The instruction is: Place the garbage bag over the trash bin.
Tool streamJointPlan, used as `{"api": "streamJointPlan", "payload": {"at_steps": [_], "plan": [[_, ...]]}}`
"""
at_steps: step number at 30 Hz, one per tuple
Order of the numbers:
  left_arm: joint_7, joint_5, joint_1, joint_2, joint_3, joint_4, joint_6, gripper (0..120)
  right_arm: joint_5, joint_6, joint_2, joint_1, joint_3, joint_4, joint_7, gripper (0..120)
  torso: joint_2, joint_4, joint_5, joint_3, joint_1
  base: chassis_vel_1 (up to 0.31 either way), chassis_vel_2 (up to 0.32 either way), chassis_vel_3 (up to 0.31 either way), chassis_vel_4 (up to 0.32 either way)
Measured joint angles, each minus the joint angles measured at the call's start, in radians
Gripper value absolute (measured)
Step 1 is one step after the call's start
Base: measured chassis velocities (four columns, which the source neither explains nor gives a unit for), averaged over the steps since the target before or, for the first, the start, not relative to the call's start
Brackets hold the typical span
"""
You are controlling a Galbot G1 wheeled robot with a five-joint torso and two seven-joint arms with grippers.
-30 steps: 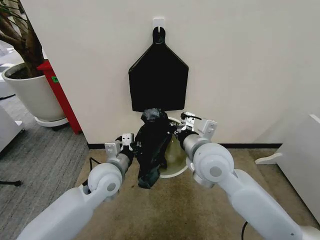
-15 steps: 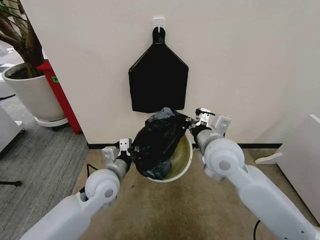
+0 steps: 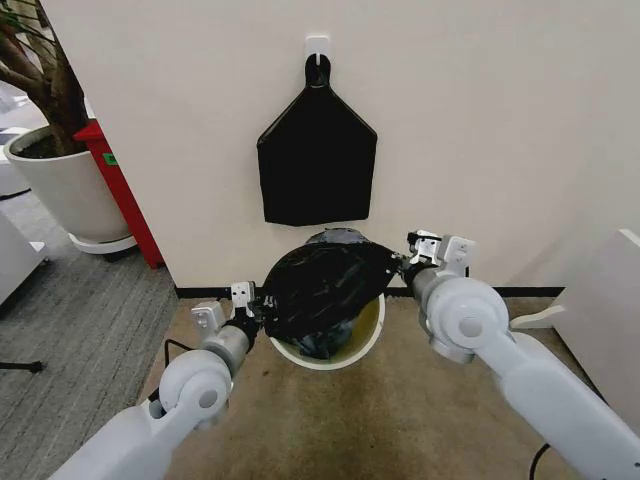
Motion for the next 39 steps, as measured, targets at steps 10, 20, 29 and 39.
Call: {"api": "streamJointPlan", "payload": {"at_steps": [10,20,29,39], "plan": [[-0.022,-0.081,-0.037,-0.012,-0.003,0.030,-0.002,1,0.000,0.037,-0.065,-0.088,0.109,0.091,-0.082,31,0.000,-0.0002,0.0001,0.000,0.000,0.000,0.000,0.000,0.000],[-0.035,-0.160,-0.047,-0.014,-0.004,0.040,0.003,1,0.044,0.065,-0.088,-0.234,0.250,0.125,-0.159,68,0.000,-0.0003,0.0002,0.000,0.000,0.000,0.000,0.000,0.000],[0.000,-0.172,-0.055,-0.003,-0.007,0.063,0.003,1,0.463,0.155,-0.044,-0.271,0.447,0.131,-0.211,98,0.000,-0.0001,0.0000,0.000,0.000,0.000,0.000,0.000,0.000],[-0.031,-0.197,-0.079,-0.007,-0.001,0.076,0.004,1,0.389,0.147,-0.050,-0.336,0.417,0.246,-0.288,100,0.000,-0.0003,-0.0002,0.000,0.000,0.000,0.000,0.000,0.000]]}}
